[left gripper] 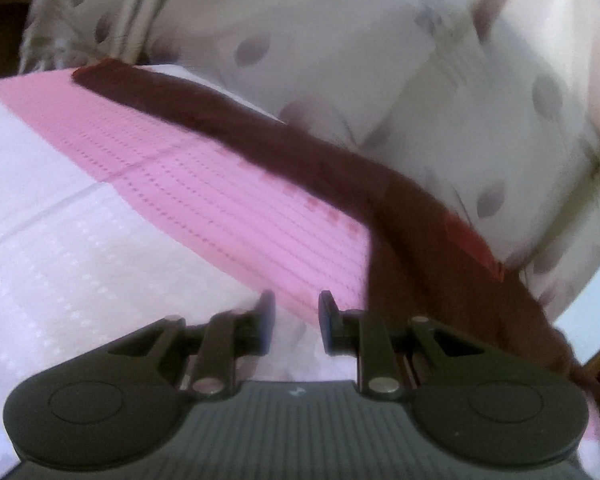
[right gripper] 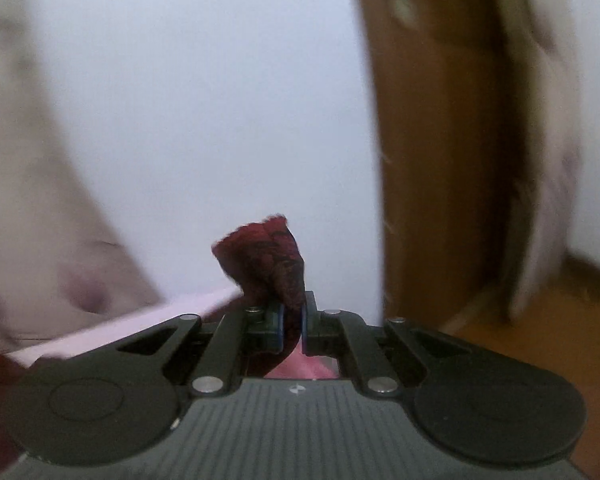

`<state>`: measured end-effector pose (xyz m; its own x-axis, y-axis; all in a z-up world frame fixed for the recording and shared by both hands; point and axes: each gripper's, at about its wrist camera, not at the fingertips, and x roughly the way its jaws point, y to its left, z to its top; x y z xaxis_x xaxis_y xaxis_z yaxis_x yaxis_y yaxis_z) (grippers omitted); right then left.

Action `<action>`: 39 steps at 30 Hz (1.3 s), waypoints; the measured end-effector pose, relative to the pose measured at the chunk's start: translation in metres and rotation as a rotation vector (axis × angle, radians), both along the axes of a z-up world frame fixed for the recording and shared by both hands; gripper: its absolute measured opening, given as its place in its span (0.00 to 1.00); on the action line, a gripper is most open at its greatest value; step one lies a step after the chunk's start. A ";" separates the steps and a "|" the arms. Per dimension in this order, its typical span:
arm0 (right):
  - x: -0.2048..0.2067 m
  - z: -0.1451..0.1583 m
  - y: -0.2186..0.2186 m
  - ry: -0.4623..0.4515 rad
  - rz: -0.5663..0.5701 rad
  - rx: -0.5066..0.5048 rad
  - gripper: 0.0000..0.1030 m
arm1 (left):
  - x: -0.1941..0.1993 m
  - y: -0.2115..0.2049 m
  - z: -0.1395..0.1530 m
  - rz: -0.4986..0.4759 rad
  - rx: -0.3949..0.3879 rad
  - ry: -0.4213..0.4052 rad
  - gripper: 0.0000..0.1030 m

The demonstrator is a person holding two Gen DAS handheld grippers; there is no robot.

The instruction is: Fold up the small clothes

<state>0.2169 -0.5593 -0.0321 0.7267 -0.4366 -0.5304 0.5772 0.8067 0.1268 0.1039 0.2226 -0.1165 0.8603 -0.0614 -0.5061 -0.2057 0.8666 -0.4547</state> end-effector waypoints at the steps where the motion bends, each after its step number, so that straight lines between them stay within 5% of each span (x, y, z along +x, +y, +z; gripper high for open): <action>1: 0.002 -0.016 -0.008 0.023 -0.008 0.032 0.08 | 0.002 -0.002 0.000 -0.010 0.014 0.003 0.22; 3: 0.000 -0.041 -0.016 0.028 -0.027 0.106 0.14 | 0.004 -0.008 0.002 -0.033 0.051 0.010 0.22; 6: -0.025 -0.046 -0.004 -0.080 -0.070 0.195 0.46 | 0.007 -0.014 0.004 -0.079 0.086 0.015 0.22; 8: -0.053 -0.039 0.018 -0.137 -0.053 0.205 0.50 | 0.005 -0.016 0.007 -0.106 0.102 0.023 0.22; 10: -0.085 -0.023 0.052 -0.183 0.113 0.256 0.50 | 0.000 -0.016 0.010 -0.130 0.074 0.032 0.22; 14: -0.147 -0.007 0.154 -0.081 0.602 0.351 0.51 | -0.021 -0.016 0.014 -0.211 0.007 0.045 0.22; 16: -0.175 -0.006 0.199 -0.034 0.758 0.353 0.63 | -0.031 -0.015 0.014 -0.265 -0.044 0.058 0.22; 21: -0.206 -0.025 0.264 0.057 0.885 0.402 0.66 | -0.046 -0.016 0.007 -0.360 -0.147 0.086 0.22; 24: -0.207 -0.033 0.282 0.079 0.886 0.465 0.67 | -0.039 -0.022 -0.006 -0.417 -0.293 0.123 0.22; 27: -0.196 -0.039 0.297 0.062 0.879 0.536 0.67 | -0.035 -0.032 -0.023 -0.473 -0.466 0.197 0.22; 28: -0.194 -0.041 0.298 0.057 0.884 0.562 0.60 | -0.040 -0.033 -0.025 -0.473 -0.506 0.185 0.22; 29: -0.191 -0.043 0.302 0.063 0.888 0.574 0.50 | -0.047 -0.033 -0.025 -0.456 -0.523 0.160 0.22; 30: -0.190 -0.046 0.308 0.085 0.878 0.572 0.20 | -0.056 -0.031 -0.024 -0.437 -0.542 0.134 0.22; 34: -0.197 -0.039 0.304 0.023 0.852 0.634 0.16 | -0.099 -0.033 -0.023 -0.449 -0.655 0.109 0.22; 38: -0.199 0.011 0.292 -0.129 0.870 0.680 0.16 | -0.128 -0.061 -0.010 -0.459 -0.579 0.040 0.22; 39: -0.197 0.022 0.288 -0.154 0.874 0.681 0.16 | -0.129 -0.069 -0.008 -0.435 -0.551 0.010 0.32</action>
<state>0.0195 -0.2717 -0.0105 0.7201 0.6036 -0.3423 -0.2139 0.6624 0.7180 -0.0249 0.1540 -0.1244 0.6945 -0.6490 -0.3106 0.1009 0.5153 -0.8510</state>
